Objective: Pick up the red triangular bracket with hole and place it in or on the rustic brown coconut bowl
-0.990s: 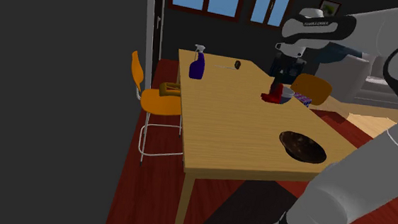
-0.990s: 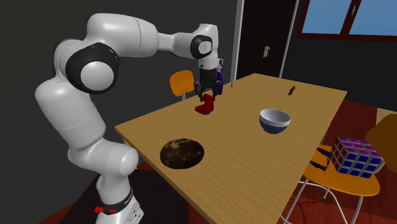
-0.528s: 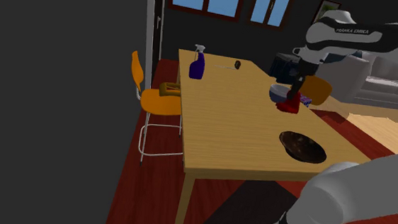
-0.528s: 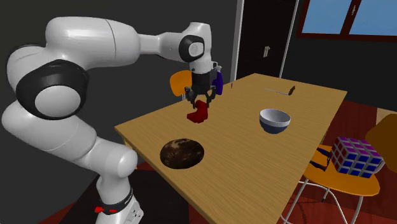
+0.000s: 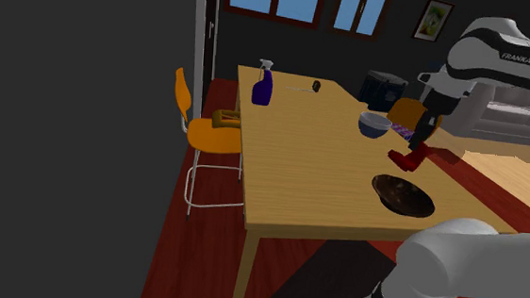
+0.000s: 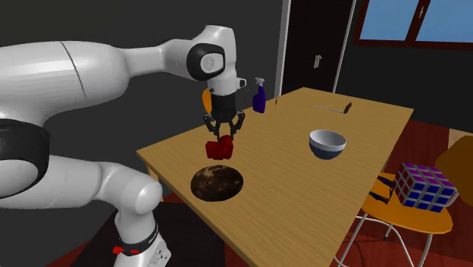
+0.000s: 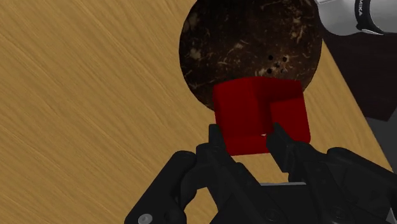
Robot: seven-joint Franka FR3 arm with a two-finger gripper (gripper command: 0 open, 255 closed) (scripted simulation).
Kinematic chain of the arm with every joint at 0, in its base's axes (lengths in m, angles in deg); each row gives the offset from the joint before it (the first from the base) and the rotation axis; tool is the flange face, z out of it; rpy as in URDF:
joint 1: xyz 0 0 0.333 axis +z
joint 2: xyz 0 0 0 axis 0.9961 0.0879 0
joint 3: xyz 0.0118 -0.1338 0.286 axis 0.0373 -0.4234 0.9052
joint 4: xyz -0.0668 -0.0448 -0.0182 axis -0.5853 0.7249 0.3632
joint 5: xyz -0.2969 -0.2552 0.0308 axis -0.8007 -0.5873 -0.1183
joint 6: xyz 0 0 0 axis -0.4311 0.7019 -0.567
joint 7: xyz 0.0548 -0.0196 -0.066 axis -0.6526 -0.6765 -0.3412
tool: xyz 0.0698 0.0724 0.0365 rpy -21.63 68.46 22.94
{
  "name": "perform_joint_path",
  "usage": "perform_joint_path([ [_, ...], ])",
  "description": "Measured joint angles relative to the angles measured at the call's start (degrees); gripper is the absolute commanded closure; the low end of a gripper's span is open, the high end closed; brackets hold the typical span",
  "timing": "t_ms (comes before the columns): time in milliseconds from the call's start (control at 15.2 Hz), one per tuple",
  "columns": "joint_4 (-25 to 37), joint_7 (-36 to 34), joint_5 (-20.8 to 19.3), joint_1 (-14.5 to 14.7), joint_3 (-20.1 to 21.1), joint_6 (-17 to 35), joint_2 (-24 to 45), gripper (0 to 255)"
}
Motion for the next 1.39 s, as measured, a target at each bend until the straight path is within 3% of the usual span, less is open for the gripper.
perform_joint_path([
  [264,-3.04,1.64,-1.64,-2.89,0.43,-4.03,-7.1,255],
  [1386,-16.55,1.3,-6.01,-5.25,-3.74,6.19,-10.34,255],
])
